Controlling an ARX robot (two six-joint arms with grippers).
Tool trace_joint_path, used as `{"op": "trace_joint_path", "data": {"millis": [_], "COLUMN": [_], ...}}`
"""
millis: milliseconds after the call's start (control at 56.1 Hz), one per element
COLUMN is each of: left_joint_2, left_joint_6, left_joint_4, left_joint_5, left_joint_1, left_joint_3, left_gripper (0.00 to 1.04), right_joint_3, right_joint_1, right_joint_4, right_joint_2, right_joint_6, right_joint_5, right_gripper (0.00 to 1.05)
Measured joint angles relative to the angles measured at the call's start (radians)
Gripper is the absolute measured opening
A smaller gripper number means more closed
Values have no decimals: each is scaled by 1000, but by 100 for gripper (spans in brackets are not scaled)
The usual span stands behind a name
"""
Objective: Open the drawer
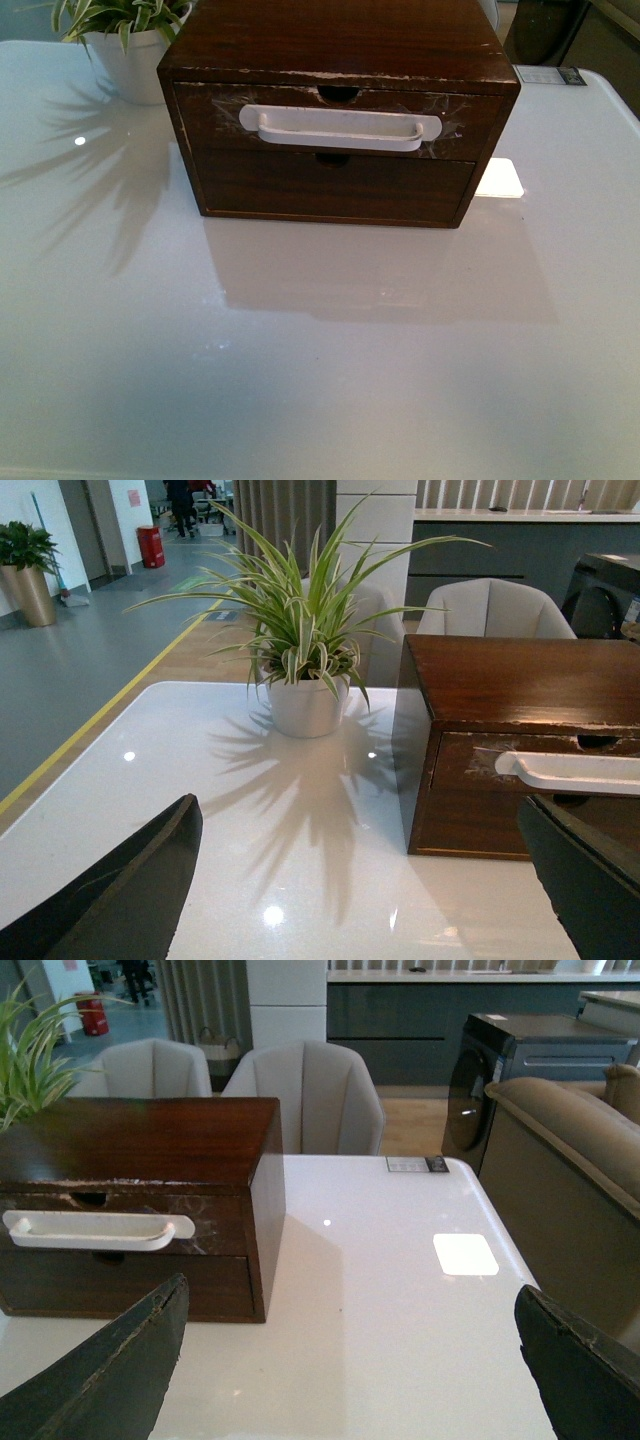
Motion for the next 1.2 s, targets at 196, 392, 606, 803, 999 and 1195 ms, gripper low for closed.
{"op": "trace_joint_path", "data": {"millis": [196, 392, 606, 803, 999, 1195], "left_joint_2": [0, 0, 0, 0, 0, 217], "left_joint_6": [0, 0, 0, 0, 0, -55], "left_joint_4": [0, 0, 0, 0, 0, -268], "left_joint_5": [0, 0, 0, 0, 0, 378], "left_joint_1": [0, 0, 0, 0, 0, 85], "left_joint_3": [0, 0, 0, 0, 0, 110], "left_gripper": [96, 96, 96, 96, 96, 96], "right_joint_3": [0, 0, 0, 0, 0, 125], "right_joint_1": [0, 0, 0, 0, 0, 76], "right_joint_4": [0, 0, 0, 0, 0, -307], "right_joint_2": [0, 0, 0, 0, 0, 219], "right_joint_6": [0, 0, 0, 0, 0, 117], "right_joint_5": [0, 0, 0, 0, 0, 381], "right_gripper": [96, 96, 96, 96, 96, 96]}}
